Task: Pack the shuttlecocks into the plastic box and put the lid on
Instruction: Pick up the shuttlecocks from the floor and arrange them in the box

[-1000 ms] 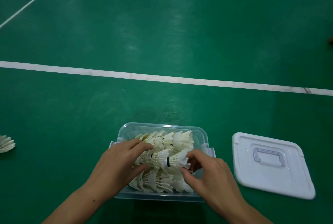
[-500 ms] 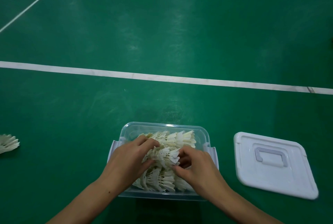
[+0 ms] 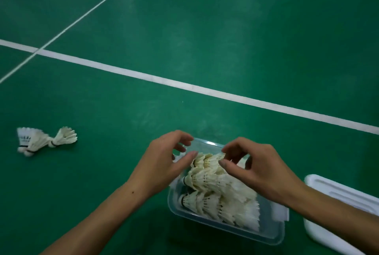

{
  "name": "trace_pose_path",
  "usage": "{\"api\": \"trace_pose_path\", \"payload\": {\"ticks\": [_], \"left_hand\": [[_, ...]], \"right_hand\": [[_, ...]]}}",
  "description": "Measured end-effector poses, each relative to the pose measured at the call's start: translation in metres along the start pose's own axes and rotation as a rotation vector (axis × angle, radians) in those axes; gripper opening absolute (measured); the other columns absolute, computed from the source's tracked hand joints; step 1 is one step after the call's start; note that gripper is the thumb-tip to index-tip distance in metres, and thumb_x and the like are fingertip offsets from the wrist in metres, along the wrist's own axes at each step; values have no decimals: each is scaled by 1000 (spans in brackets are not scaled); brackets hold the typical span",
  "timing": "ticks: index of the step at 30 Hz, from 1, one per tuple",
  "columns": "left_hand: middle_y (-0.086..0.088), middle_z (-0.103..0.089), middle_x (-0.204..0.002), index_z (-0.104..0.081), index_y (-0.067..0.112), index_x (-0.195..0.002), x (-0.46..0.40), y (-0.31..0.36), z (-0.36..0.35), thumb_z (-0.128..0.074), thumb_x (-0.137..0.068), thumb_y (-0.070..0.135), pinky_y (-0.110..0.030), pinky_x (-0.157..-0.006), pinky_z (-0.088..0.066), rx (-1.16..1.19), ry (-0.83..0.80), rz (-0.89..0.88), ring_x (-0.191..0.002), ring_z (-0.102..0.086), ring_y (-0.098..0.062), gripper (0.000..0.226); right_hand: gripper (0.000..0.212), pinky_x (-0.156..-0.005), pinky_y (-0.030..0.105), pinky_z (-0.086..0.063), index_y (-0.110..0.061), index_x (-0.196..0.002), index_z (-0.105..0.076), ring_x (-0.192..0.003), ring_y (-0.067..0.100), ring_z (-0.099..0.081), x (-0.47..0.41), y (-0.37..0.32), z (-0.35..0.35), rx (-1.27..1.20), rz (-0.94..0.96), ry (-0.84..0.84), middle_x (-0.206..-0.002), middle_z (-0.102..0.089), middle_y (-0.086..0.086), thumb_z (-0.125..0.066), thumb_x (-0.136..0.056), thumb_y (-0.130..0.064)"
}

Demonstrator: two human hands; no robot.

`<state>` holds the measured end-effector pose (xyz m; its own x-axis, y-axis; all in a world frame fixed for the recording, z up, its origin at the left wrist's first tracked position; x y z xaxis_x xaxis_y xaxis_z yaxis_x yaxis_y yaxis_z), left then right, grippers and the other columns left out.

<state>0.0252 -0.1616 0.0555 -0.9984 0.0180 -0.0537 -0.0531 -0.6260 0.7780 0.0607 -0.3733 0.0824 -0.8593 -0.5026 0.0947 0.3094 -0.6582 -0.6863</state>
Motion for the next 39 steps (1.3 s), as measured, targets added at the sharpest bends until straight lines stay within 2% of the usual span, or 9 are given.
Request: {"api": "trace_pose_path", "payload": {"ticks": [5, 9, 17, 21, 24, 27, 30, 34, 39], "left_hand": [[16, -74, -98, -68, 23, -108, 25, -50, 65, -78, -92, 26, -25, -67, -57, 56, 236, 88, -88, -72, -4, 19], [14, -75, -94, -68, 25, -106, 60, -116, 118, -78, -92, 23, -24, -66, -55, 12, 334, 211, -86, -73, -6, 18], [17, -72, -96, -65, 30, -105, 106, -252, 222, -79, -90, 27, -34, -80, -59, -271, 360, 415, -83, -70, -1, 21], [12, -69, -105, -65, 30, -111, 103, -301, 275, -80, -88, 34, -37, -78, -58, -466, 336, 514, -91, -66, -11, 28], [3, -62, -123, -65, 33, -120, 89, -330, 303, -82, -83, 46, -42, -85, -55, -632, 249, 546, -110, -60, -22, 43], [-8, -46, -151, -62, 38, -132, 66, -355, 310, -85, -77, 51, -49, -108, -44, -801, 27, 573, -135, -44, -34, 61], [-10, -31, -161, -61, 41, -132, 45, -380, 306, -86, -75, 48, -50, -112, -40, -837, -211, 617, -142, -39, -38, 63], [-7, -52, -131, -67, 29, -127, 37, -406, 292, -89, -77, 38, -40, -92, -53, -866, -473, 689, -111, -61, -28, 56], [-3, -65, -95, -72, 17, -106, 34, -414, 287, -91, -75, 37, -32, -69, -50, -897, -473, 684, -88, -64, -25, 41]], "right_hand": [[28, -73, 17, -56, -25, -109, -68, -87, 0, -70, -71, -61, -40, 60, 165, -91, -87, -73, -15, -72, -92, -46], [27, -77, 30, -60, -23, -108, -68, -81, 2, -70, -124, -107, -97, 110, 252, -169, -88, -75, -13, -74, -93, -45], [24, -82, 40, -58, -24, -108, -64, -88, 16, -71, -207, -175, -249, 107, 294, -234, -92, -78, -10, -71, -93, -42], [25, -86, 42, -56, -24, -113, -62, -99, 23, -70, -235, -203, -320, 97, 292, -273, -98, -78, -7, -69, -95, -40], [29, -90, 44, -53, -27, -122, -58, -111, 29, -62, -252, -223, -360, 118, 325, -271, -114, -70, 2, -67, -96, -38], [34, -95, 43, -48, -30, -131, -56, -121, 31, -49, -265, -237, -390, 157, 333, -286, -128, -56, 7, -66, -99, -33], [33, -101, 45, -48, -31, -132, -58, -123, 32, -47, -276, -244, -408, 161, 349, -287, -134, -53, 7, -66, -100, -27], [28, -100, 43, -47, -31, -128, -65, -119, 30, -50, -282, -239, -421, 167, 375, -294, -131, -63, 3, -63, -101, -21], [23, -90, 40, -49, -26, -120, -70, -109, 26, -58, -273, -231, -415, 122, 410, -252, -118, -72, 0, -61, -101, -16]]}}
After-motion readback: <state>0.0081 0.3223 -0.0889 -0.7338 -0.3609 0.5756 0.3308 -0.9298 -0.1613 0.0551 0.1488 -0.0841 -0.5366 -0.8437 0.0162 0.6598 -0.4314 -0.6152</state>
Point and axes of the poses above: each hand's wrist, its own x-axis away from the middle knuckle, its own z-axis out of the back of the hand, y = z × x, the point moved 8 cm from there along -x, towards the middle knuckle
